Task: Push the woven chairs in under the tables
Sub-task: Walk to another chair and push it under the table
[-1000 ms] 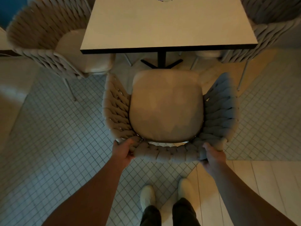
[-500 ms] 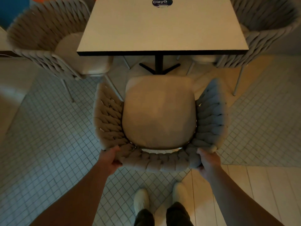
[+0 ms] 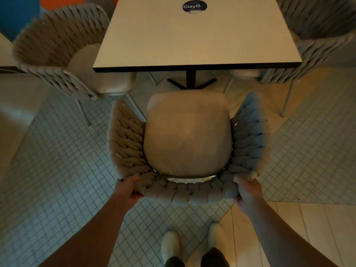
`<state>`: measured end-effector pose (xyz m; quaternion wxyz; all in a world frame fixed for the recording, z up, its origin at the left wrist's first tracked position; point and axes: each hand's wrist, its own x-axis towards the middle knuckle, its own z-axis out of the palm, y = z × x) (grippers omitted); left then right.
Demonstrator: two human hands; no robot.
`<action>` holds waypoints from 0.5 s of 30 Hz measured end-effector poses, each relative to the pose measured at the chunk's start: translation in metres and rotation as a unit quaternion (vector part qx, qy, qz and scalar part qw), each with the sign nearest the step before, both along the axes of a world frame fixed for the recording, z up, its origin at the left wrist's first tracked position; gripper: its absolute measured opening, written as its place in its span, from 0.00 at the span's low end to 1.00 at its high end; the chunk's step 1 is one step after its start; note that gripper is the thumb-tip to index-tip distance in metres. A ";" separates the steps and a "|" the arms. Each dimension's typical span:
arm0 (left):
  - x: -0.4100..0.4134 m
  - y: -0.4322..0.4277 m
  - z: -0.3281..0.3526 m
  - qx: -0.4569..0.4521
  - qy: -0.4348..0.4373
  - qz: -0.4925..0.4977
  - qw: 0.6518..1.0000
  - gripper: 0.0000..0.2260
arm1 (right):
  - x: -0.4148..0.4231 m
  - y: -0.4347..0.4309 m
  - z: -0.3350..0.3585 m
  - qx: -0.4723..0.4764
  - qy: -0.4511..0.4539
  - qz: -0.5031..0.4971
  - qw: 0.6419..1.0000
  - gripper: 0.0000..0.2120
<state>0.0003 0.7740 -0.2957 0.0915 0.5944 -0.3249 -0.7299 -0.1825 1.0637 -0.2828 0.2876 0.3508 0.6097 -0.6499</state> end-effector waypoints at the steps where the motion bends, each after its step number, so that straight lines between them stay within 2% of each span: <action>1: 0.000 -0.002 -0.002 0.000 0.002 0.000 1.000 0.21 | -0.001 -0.001 -0.001 0.000 0.000 0.000 1.000 0.22; 10: -0.004 -0.007 0.001 -0.001 -0.001 -0.005 1.000 0.19 | -0.007 -0.010 0.005 0.015 -0.010 0.022 1.000 0.21; 15: 0.013 0.026 0.001 0.012 -0.022 -0.004 1.000 0.18 | 0.009 0.020 0.010 0.014 -0.007 0.016 1.000 0.16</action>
